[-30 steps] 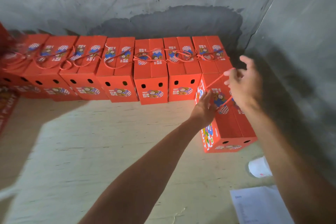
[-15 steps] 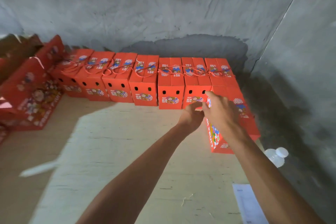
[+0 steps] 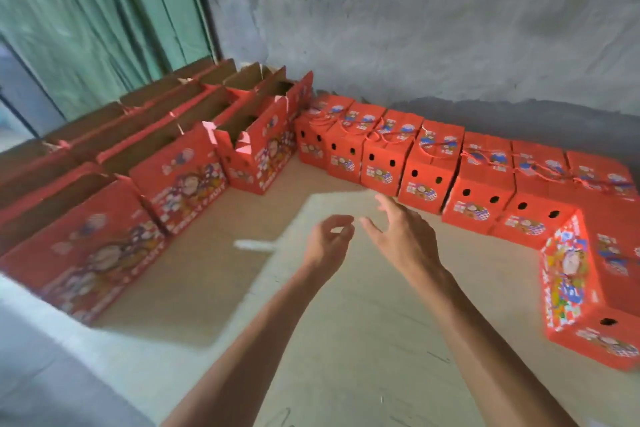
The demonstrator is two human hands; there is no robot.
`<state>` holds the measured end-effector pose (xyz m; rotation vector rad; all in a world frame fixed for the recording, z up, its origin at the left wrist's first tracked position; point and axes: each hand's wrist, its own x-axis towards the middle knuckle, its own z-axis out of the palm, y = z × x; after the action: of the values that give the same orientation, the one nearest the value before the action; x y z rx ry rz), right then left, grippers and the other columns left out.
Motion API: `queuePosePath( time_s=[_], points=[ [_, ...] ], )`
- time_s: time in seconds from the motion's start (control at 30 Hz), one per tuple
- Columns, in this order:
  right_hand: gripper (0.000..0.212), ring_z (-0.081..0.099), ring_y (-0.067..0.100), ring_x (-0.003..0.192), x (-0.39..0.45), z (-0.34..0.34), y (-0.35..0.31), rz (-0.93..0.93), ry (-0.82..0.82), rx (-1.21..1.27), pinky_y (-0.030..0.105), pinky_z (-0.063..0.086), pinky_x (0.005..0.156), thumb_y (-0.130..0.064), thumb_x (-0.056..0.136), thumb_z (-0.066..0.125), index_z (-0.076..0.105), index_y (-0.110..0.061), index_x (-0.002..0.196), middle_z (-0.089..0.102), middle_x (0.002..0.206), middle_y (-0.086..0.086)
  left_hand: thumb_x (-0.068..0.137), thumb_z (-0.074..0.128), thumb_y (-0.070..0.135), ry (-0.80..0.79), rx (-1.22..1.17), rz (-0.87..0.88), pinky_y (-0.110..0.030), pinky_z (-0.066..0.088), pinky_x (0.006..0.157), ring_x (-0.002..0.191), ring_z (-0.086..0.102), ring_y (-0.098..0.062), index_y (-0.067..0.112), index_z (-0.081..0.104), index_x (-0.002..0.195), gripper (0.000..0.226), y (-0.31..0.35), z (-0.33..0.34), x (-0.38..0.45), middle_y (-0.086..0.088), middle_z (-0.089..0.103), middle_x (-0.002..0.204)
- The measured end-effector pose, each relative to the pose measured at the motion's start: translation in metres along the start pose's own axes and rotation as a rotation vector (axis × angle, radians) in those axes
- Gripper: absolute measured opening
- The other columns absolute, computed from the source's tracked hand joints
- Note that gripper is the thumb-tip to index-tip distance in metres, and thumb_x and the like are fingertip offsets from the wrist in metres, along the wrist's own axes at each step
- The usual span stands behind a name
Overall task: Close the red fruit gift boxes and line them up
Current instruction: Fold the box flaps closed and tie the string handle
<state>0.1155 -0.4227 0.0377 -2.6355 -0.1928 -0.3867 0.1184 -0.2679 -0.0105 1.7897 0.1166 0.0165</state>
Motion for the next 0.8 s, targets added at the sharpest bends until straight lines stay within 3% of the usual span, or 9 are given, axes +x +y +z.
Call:
queuePosePath(
  time_s=[0.2,0.43,0.53,0.63,0.8],
  points=[
    [0.058,0.066,0.02,0.117,0.014,0.064,-0.099,-0.051,-0.053,0.078,0.033,0.053,0.089,-0.058,0.096,0.06,0.052,-0.029,0.145,0.068,0.134,-0.006,0.1,0.06,0.015,0.128,-0.012,-0.016,-0.042,0.061,0.085,0.094,0.073,-0.014,0.015,0.071,0.122,0.024,-0.022,-0.114,0.008,0.0,0.076,0.101],
    [0.054,0.066,0.019,0.115,0.079,0.145,-0.185,0.047,-0.097,0.165,0.033,0.052,0.088,-0.056,0.097,0.059,0.052,-0.032,0.145,0.069,0.131,-0.007,0.1,0.06,0.014,0.137,0.035,0.036,-0.047,0.06,0.089,0.103,0.071,-0.02,0.01,0.068,0.125,0.026,-0.035,-0.214,0.081,-0.006,0.072,0.117],
    [0.052,0.066,0.02,0.115,0.112,0.181,-0.211,0.135,-0.125,0.211,0.033,0.051,0.086,-0.054,0.098,0.059,0.05,-0.034,0.145,0.068,0.132,-0.004,0.097,0.062,0.012,0.146,0.101,0.032,-0.039,0.059,0.091,0.103,0.07,-0.018,0.011,0.069,0.123,0.027,-0.046,-0.246,0.128,-0.004,0.073,0.115],
    [0.048,0.065,0.024,0.117,0.147,0.209,-0.229,0.167,-0.108,0.222,0.034,0.051,0.088,-0.05,0.099,0.058,0.053,-0.032,0.143,0.069,0.131,-0.002,0.093,0.063,0.015,0.18,0.152,0.003,-0.025,0.055,0.079,0.095,0.069,-0.011,0.018,0.069,0.117,0.024,-0.055,-0.267,0.17,0.005,0.073,0.105],
    [0.046,0.064,0.031,0.121,0.204,0.244,-0.249,0.212,-0.176,0.206,0.039,0.052,0.093,-0.043,0.103,0.052,0.048,-0.036,0.147,0.066,0.137,0.003,0.093,0.059,0.011,0.176,0.212,0.044,-0.018,0.05,0.066,0.085,0.066,-0.007,0.025,0.066,0.111,0.023,-0.06,-0.287,0.231,0.016,0.064,0.092]
  ],
)
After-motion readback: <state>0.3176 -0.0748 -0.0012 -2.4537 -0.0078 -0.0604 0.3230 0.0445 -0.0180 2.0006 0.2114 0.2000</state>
